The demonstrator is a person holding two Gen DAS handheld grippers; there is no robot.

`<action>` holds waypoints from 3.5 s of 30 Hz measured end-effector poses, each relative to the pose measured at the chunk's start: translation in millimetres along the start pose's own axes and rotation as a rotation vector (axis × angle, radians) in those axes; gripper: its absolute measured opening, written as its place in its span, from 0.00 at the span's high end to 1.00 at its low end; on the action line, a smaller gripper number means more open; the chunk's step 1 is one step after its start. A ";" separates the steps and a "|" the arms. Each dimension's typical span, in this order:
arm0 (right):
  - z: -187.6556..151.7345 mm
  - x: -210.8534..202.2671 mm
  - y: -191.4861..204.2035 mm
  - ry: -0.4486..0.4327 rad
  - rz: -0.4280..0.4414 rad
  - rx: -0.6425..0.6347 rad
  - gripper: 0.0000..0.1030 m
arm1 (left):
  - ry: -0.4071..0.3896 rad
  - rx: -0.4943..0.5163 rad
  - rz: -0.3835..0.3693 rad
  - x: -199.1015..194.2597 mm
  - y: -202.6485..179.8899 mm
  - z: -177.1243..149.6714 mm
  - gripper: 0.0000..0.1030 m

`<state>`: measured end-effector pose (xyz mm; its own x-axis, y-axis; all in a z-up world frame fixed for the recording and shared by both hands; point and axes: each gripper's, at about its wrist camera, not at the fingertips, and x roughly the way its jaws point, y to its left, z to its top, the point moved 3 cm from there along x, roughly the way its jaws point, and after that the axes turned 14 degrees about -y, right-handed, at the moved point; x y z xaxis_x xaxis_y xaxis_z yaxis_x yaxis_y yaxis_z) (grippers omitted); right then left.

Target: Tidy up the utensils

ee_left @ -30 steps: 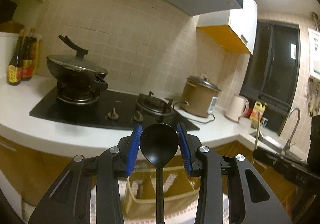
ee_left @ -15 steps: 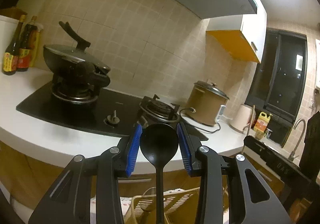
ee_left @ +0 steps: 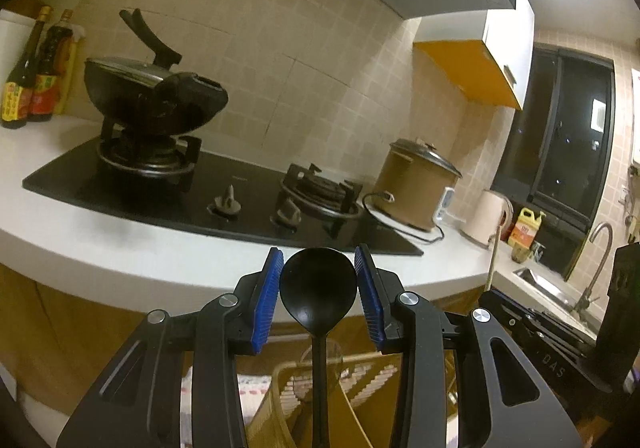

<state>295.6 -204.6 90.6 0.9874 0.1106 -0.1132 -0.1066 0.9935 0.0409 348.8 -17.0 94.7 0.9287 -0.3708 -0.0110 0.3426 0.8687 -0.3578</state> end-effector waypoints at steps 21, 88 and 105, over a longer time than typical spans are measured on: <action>-1.1 -98.0 -31.1 0.191 0.103 0.206 0.69 | 0.232 0.044 -0.072 -100.5 -9.0 4.7 0.39; -180.2 -67.1 83.1 0.936 -0.037 0.073 0.76 | 0.842 0.129 0.178 -173.5 43.8 -156.0 0.95; -159.9 -32.1 59.3 0.862 0.047 0.014 0.94 | 0.813 0.071 0.210 -167.4 62.2 -152.0 0.95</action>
<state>238.9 -144.7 -62.1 0.5483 0.1400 -0.8245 -0.1383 0.9875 0.0757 193.0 49.2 -67.7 0.5920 -0.2964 -0.7494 0.2075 0.9546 -0.2137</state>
